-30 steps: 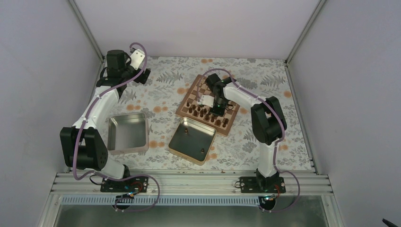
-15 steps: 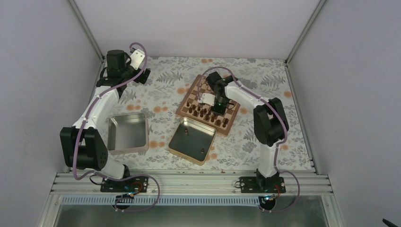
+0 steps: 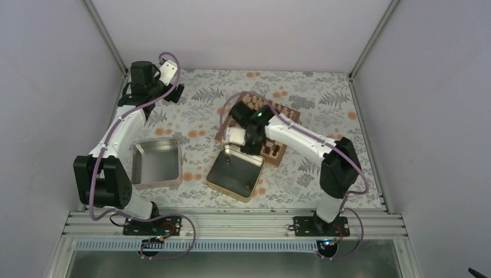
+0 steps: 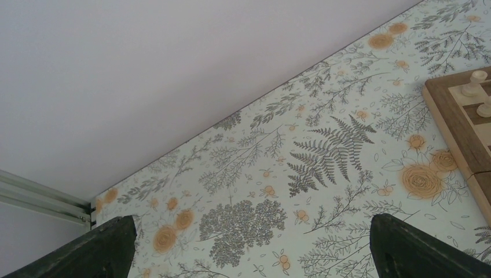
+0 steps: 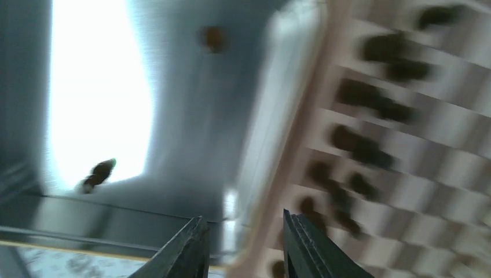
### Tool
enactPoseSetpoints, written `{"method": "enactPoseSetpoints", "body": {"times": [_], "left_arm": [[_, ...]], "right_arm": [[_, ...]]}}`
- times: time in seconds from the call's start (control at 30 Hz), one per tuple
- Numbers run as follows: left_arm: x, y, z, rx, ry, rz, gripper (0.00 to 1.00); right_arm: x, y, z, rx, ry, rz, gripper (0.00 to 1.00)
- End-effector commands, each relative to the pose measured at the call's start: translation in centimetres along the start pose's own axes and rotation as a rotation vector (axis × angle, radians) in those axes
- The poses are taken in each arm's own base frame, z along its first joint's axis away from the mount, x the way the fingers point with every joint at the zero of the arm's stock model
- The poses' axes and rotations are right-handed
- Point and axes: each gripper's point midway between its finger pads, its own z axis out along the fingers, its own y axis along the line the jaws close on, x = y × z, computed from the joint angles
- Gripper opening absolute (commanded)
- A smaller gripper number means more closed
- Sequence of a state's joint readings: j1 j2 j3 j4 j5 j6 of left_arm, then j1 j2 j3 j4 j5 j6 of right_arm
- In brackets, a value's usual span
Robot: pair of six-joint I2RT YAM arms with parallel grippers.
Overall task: Set up the chess pieces on the board
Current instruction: Pick up the chess piece from the storage box.
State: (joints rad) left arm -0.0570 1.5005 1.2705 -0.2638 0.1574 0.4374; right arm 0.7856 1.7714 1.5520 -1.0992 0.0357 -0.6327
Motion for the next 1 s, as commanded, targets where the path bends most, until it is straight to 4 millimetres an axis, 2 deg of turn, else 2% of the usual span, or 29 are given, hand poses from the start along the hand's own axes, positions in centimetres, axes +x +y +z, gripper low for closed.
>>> {"method": "enactPoseSetpoints", "body": {"times": [0.0,0.17,0.33,0.77,0.97], "left_arm": [[-1.3,0.2,-0.7,-0.007,-0.042,0.011,1.00],[-1.4,0.1,-0.7,0.002,-0.045,0.009,1.00],[-1.2,-0.2,-0.6,0.013,-0.041,0.009,1.00],[-1.2,-0.5,-0.4,0.023,-0.040,0.011,1.00],[-1.2,-0.4,-0.5,0.017,-0.040,0.012,1.00]], "right_arm": [[0.4,5.7,2.2,-0.086,0.078,-0.036,0.36],[0.3,8.5,3.3,-0.134,0.105,-0.057,0.39],[1.5,10.7,4.9,-0.191,0.164,-0.053,0.43],[2.4,13.8,7.0,-0.317,0.191,-0.060,0.45],[3.0,14.0,7.9,-0.321,0.211,-0.064,0.46]]}}
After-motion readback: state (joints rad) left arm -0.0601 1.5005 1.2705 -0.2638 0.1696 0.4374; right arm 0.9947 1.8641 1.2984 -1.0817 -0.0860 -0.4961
